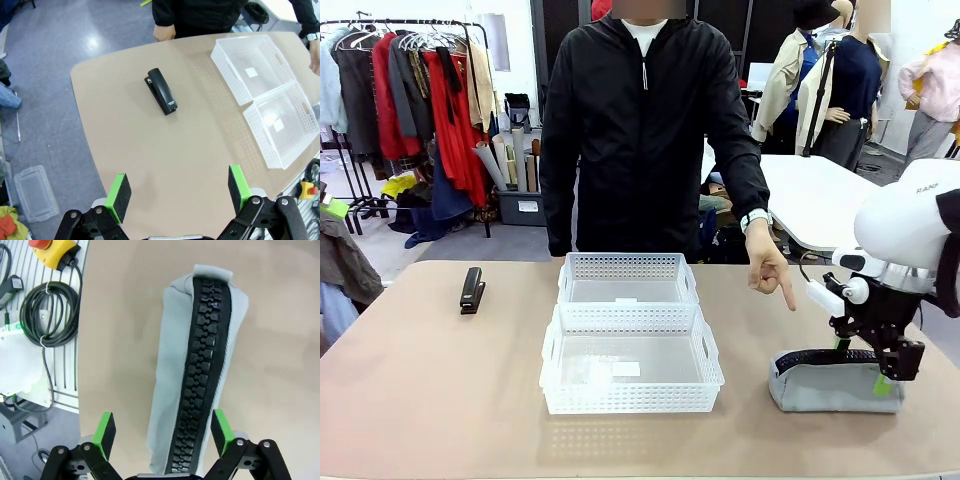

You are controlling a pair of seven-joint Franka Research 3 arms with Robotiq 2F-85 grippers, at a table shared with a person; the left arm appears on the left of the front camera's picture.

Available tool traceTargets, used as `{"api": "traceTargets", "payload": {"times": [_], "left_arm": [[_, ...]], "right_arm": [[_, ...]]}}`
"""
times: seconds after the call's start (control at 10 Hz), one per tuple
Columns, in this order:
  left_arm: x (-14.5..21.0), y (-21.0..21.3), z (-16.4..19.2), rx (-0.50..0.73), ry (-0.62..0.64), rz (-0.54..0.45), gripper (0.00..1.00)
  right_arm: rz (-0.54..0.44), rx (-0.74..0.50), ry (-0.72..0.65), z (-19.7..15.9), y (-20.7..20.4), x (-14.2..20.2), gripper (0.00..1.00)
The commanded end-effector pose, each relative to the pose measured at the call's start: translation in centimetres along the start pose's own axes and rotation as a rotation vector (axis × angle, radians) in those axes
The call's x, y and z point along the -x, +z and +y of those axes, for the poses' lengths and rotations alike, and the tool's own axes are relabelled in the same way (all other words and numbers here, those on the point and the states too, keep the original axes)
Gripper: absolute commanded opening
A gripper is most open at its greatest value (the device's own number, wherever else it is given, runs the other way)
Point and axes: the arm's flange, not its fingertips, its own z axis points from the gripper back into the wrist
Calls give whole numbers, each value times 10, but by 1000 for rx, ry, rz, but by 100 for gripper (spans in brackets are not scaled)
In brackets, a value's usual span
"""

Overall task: Distribute items into two baskets.
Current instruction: Pick up the Pencil pouch that the person points to.

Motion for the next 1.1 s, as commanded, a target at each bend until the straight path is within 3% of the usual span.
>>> {"api": "traceTargets", "payload": {"times": [0.0,0.2,0.3,0.8,1.0], "left_arm": [[1,0,0,10,3,-7,100],[1,0,0,10,3,-7,100],[1,0,0,10,3,-7,100],[1,0,0,10,3,-7,100],[1,0,0,10,3,-7,100]], "right_arm": [[47,-3,-10,2,-13,-6,100],[54,-23,-10,1,-22,-10,100],[61,-32,-12,0,-26,-11,94],[72,-17,-22,-1,-24,-9,0],[75,-22,-23,-2,-24,-9,0]]}}
